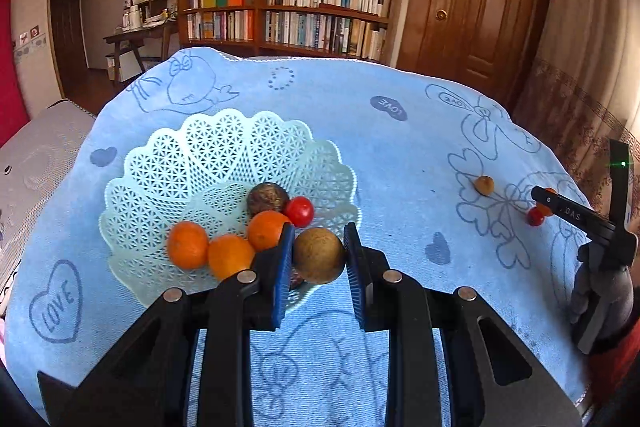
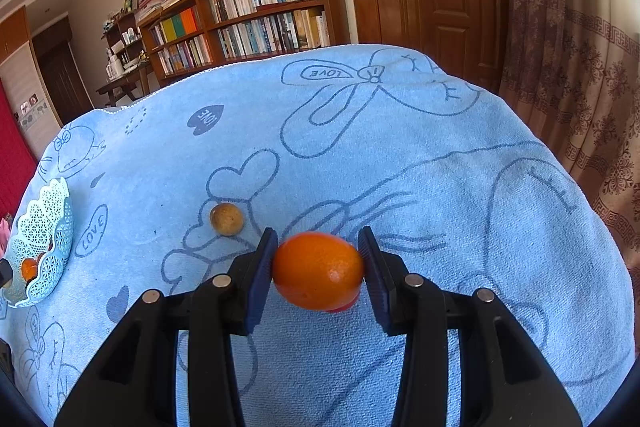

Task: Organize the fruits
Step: 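Carry the tan fruit into the basket and open the left tool, then lower the held orange into the basket and open the right tool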

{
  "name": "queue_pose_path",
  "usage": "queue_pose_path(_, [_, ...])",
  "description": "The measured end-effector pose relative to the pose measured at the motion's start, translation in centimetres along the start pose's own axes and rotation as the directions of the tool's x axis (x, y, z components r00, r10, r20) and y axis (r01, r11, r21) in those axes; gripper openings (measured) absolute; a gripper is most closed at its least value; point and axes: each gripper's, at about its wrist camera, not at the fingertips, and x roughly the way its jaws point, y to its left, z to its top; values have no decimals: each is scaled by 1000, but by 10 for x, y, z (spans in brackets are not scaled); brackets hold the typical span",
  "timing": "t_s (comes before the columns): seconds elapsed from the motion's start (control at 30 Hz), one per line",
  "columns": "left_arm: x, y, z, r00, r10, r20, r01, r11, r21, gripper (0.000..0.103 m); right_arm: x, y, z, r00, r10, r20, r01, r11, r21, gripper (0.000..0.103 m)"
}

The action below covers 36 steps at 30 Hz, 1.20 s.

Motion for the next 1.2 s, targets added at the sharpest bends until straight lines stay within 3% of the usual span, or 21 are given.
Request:
queue_pose_path(0.13, [-4, 27, 2, 999, 41, 9, -40, 998, -50, 25, 1, 1, -2, 1000, -4, 0, 4, 1000, -7, 42])
queue_pose_path(0.17, [-4, 32, 3, 999, 45, 7, -45, 997, -60, 32, 1, 2, -2, 1000, -5, 0, 5, 1000, -9, 42])
queue_pose_path(0.2, [-4, 36, 4, 999, 42, 1, -42, 996, -75, 52, 1, 3, -2, 1000, -6, -2, 6, 1000, -14, 42])
queue_pose_path(0.27, [-9, 48, 6, 999, 42, 17, -39, 991, -130, 75, 1, 8, -1, 1000, 0, -6, -1, 1000, -26, 42])
queue_pose_path(0.43, [-29, 67, 15, 994, 76, 83, -59, 981, -182, 76, -16, 35, 8, 997, 75, 4, -75, 995, -70, 42])
queue_pose_path(0.57, [-41, 75, 17, 987, 106, 122, -79, 974, -213, 87, -32, 71, 16, 982, 190, 0, -190, 977, -95, 42])
queue_pose_path(0.83, [-51, 72, 21, 982, 116, 149, -86, 978, -192, 95, -40, 161, 13, 916, 390, -98, -401, 904, -149, 42])
queue_pose_path(1.03, [-54, 73, 23, 982, 105, 160, -74, 979, -187, 96, -34, 218, 6, 884, 439, -164, -465, 861, -205, 42])
queue_pose_path(1.2, [-56, 78, 25, 980, 105, 167, -71, 978, -197, 96, -21, 243, 1, 863, 454, -224, -497, 842, -211, 42])
